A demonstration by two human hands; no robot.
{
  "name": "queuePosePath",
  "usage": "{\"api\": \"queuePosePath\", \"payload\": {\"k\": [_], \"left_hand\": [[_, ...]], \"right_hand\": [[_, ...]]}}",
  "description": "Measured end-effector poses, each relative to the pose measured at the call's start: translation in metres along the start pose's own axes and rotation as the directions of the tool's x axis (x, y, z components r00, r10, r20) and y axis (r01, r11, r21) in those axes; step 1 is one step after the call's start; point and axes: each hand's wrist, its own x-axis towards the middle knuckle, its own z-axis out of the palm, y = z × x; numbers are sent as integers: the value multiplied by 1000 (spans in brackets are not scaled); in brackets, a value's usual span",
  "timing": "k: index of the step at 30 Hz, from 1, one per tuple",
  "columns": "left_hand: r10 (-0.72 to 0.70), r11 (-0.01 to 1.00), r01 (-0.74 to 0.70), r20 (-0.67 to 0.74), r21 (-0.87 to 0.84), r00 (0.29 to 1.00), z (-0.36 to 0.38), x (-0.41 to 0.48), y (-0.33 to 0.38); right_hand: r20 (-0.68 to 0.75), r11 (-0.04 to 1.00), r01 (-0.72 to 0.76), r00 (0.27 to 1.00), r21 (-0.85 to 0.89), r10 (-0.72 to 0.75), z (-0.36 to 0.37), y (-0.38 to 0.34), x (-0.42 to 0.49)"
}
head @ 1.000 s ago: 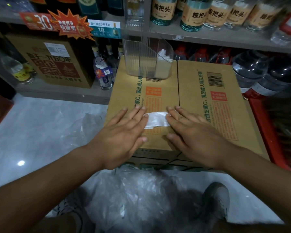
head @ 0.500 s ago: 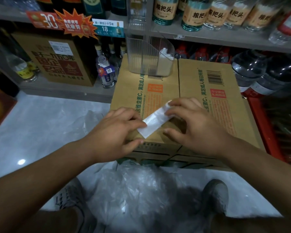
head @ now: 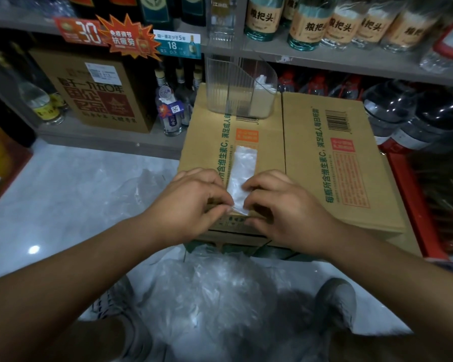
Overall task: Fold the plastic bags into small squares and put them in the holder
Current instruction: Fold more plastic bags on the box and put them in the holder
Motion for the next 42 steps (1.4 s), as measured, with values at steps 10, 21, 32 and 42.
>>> {"api": "queuePosePath", "payload": {"k": [10, 21, 32, 42], "left_hand": [[47, 995, -51, -50, -86, 998, 1, 1, -2], [-150, 963, 144, -6, -228, 989, 5, 9, -1], [-407, 867, 375, -34, -329, 913, 7, 32, 11], [-411, 878, 405, 31, -254, 911, -2, 47, 12]], "right_hand": [[-50, 974, -53, 997, 221, 66, -4, -4, 4], [70, 770, -325, 936, 549, 345, -15, -13, 8], [-82, 703, -507, 780, 498, 621, -8, 15, 54], [-91, 954, -278, 953, 108, 288, 0, 22, 50]]}}
